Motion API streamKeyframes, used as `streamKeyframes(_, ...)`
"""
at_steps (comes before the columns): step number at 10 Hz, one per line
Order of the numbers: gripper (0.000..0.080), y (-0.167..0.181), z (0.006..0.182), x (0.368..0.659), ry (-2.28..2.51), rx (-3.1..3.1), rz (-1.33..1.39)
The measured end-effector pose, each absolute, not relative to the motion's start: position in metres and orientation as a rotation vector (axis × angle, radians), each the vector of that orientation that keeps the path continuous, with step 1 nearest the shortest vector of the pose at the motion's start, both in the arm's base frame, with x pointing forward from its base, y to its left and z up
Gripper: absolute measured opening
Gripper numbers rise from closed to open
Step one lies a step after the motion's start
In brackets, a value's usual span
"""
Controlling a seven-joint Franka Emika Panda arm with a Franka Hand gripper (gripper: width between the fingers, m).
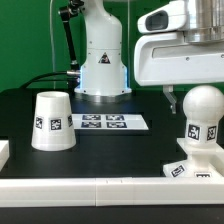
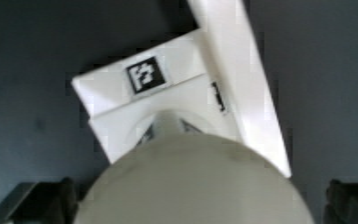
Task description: Assemble lamp
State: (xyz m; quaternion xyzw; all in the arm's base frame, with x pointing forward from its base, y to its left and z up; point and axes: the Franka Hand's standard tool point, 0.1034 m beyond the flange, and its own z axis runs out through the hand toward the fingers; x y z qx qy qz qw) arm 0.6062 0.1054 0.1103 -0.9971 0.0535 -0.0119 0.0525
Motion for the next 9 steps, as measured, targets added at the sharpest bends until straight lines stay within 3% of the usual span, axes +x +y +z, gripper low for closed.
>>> streamKeyframes(9, 0.0698, 0.1042, 0.1111, 0.6085, -1.097, -2.909, -0.085)
